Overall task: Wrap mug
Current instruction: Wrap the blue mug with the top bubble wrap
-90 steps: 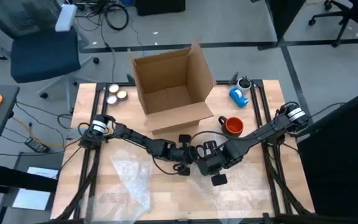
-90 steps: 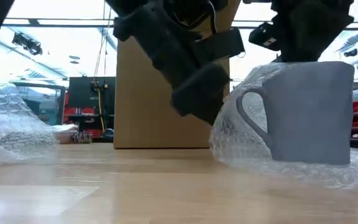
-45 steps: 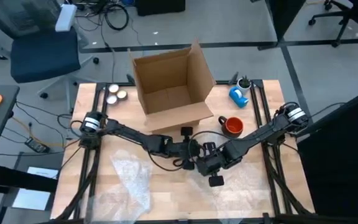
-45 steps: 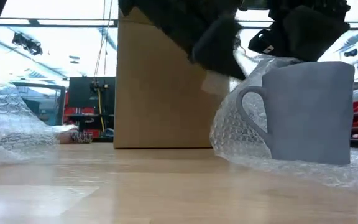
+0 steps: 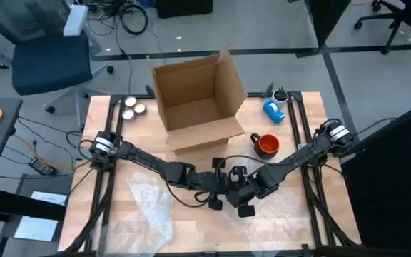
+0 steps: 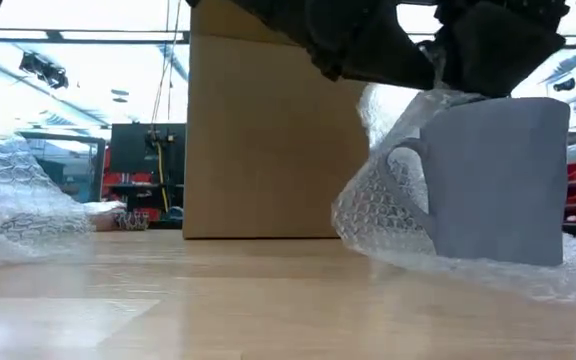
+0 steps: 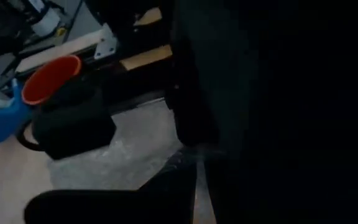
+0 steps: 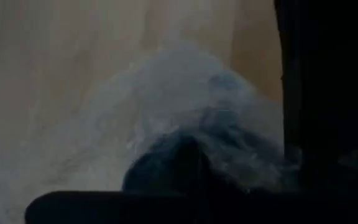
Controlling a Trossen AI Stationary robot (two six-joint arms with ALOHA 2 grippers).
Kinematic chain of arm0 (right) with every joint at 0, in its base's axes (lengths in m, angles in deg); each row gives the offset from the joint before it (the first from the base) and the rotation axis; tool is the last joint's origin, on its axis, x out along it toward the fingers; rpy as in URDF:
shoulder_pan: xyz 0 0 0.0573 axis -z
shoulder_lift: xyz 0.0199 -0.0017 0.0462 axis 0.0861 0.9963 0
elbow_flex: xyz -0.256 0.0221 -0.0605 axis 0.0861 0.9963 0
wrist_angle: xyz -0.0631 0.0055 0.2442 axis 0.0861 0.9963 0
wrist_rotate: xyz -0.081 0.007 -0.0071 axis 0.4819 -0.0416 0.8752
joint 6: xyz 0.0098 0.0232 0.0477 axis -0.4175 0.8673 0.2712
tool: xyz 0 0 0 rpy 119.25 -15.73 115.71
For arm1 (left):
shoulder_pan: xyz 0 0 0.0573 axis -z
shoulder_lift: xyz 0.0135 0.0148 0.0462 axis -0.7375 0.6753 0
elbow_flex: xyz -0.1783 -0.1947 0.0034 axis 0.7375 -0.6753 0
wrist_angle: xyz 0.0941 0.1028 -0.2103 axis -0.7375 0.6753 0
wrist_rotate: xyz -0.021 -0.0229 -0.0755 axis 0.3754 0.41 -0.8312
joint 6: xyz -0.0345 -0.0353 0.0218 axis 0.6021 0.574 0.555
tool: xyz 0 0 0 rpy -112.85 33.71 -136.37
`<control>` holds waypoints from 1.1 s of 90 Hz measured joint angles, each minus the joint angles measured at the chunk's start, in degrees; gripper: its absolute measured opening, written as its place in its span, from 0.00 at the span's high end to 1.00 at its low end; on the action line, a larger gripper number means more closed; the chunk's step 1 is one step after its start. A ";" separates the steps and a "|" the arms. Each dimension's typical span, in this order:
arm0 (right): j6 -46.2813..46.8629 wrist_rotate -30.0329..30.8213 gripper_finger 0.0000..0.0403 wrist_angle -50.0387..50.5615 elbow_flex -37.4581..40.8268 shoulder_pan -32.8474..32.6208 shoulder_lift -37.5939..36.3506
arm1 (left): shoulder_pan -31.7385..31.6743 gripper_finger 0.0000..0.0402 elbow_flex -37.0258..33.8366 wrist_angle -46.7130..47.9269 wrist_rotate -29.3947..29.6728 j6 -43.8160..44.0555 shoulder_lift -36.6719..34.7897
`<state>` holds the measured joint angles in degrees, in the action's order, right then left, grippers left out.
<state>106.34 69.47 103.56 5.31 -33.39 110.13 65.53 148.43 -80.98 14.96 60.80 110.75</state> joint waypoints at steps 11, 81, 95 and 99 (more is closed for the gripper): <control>2.50 0.25 1.00 3.07 0.01 -0.04 -2.92 | 0.24 0.96 0.04 -0.40 -0.68 -0.01 -0.05; 1.22 18.25 1.00 5.57 0.01 0.10 -13.59 | 0.61 0.96 -0.44 -5.00 -2.64 1.70 -0.03; -0.71 11.71 1.00 5.52 0.01 3.10 -8.65 | 0.61 0.96 -0.44 -5.21 -2.70 1.82 0.98; -1.36 9.53 1.00 5.59 0.01 3.44 -7.34 | 0.61 0.96 -0.44 -5.34 -2.73 2.07 1.35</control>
<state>104.98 79.00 109.15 5.32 -29.95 102.79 66.13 147.99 -86.32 12.23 62.87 112.10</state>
